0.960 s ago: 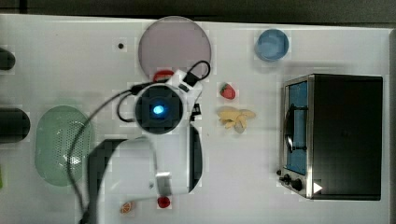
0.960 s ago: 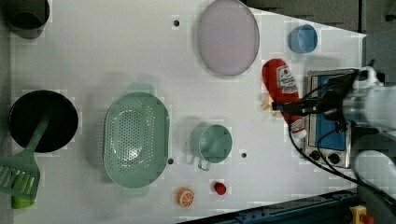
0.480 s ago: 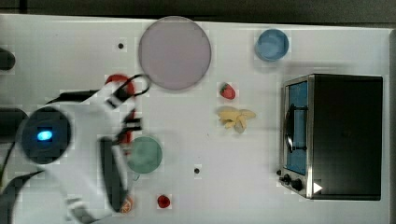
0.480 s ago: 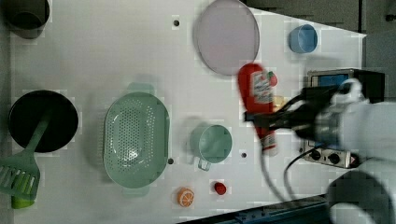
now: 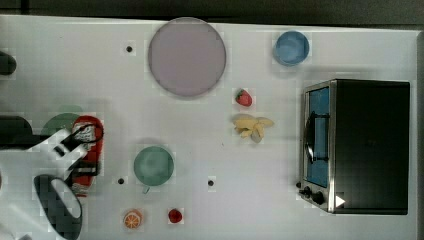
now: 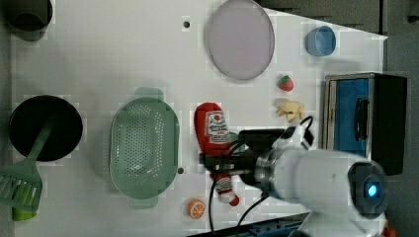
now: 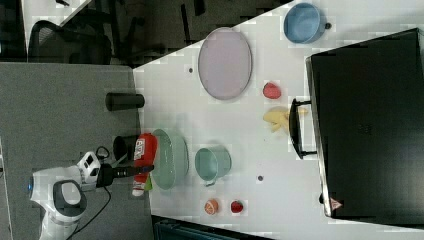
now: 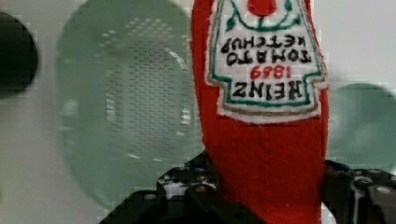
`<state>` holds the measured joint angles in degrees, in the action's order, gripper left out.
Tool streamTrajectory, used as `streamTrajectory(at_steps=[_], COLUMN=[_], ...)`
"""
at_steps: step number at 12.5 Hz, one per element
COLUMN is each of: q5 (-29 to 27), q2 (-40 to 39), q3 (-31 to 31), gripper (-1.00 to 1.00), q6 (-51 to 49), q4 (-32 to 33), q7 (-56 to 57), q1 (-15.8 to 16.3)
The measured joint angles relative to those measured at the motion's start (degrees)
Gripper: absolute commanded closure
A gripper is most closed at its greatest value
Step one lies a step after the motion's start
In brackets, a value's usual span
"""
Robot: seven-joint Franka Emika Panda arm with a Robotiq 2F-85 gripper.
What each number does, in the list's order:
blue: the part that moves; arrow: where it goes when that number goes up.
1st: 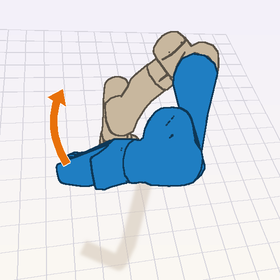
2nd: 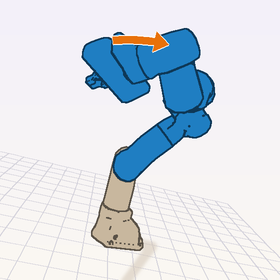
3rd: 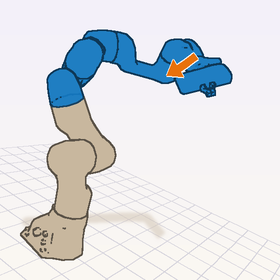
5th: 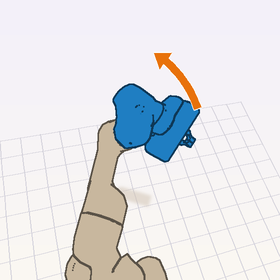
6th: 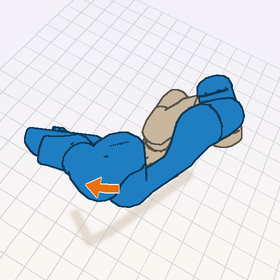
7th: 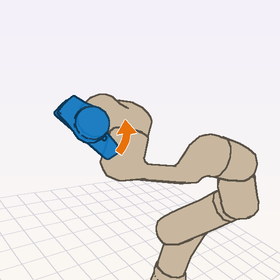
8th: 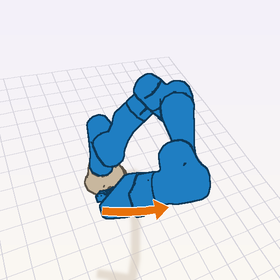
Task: Pick Ketchup from the table and place it in strainer.
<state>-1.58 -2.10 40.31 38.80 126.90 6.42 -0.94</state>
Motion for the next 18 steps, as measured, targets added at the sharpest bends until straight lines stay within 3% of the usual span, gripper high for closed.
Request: streamTrajectory(at_steps=[3, 6, 10, 13, 18], q5=[-0.1, 0.2, 1.7, 2.0, 2.1], q2=[-6.5, -14.3, -19.5, -15.0, 2.0], q3=[3.4, 3.2, 2.0, 1.7, -1.0], gripper=[-0.33, -0.97, -1.0, -1.0, -1.0], q6=[10.8, 14.6, 17.6, 12.7, -3.0], q4=[-0.2, -0.9, -0.7, -0.6, -0.7], q7=[-8.2, -11.4, -11.8, -12.4, -12.8], q1=[0.6, 1.2, 0.9, -0.1, -4.9])
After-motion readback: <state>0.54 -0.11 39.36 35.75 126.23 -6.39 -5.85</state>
